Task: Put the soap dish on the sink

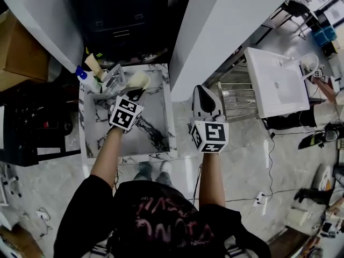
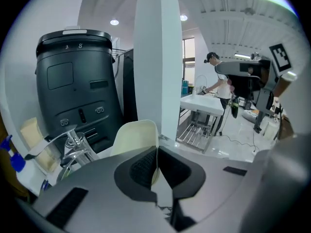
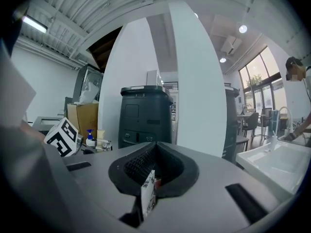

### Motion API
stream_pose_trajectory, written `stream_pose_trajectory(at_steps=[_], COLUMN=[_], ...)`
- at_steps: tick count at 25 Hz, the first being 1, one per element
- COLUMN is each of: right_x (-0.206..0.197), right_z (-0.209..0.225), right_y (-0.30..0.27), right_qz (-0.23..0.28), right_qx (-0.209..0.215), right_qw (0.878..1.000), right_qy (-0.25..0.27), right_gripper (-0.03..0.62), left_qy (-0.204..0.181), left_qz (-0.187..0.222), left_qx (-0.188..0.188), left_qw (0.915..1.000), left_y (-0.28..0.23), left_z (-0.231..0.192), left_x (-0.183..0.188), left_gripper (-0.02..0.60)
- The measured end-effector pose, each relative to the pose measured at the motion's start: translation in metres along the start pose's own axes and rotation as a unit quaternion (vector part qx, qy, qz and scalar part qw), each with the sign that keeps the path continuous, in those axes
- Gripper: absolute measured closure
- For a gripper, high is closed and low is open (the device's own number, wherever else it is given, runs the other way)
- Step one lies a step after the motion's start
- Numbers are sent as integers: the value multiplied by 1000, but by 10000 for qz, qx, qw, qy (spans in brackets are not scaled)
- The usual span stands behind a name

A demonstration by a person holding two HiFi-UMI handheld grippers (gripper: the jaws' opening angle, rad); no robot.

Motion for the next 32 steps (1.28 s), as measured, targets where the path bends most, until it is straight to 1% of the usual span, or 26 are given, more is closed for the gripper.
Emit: stream_pose_trajectory(at_steps=[6,9,13,21,25,29,32], right_x=[-17,-24,-28,-36,-40,-42,-44], right_z=[13,21,28,38,41,43,46], right_y=[-8,-10,-14,-18,-20,-21,-22], right_qz=[-198,-270,-311,-434,-497,-536,-565], right_qx=[-128,-203,-272,-382,-395,-396,-427], right_qw=[9997,9994,9991,9983,9979,9977,9974], right_qy=[-4,-28,-69,-93,-96,-127,-141], right_gripper=[582,582,582,582,582,582,582], left_qy=[-224,-299,-380,-569,-551,-854,-777], left_qz=[-467,-725,-964,-1223,-1266,-1405,-1431], left_qx=[-311,-430,-562,-696,-739,-727,-733], left_qw=[9982,9960,9930,9884,9877,9837,9839], left_y=[-44,-59,-74,-99,-106,-111,-113], left_z=[-5,-4,-4,-7,-8,-7,-8], left_x=[-18,-32,-43,-55,-59,-63,-65], left_gripper=[557,557,555,555,555,555,554])
Point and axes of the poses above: the fingertips, and each gripper's own axes: y backward along the fingers, z to its right, x out of its top, the point moved 2 cm from there along y, backward along the fingers, and after that the axes turned 11 degrees about -y, right-handed, at the moved point
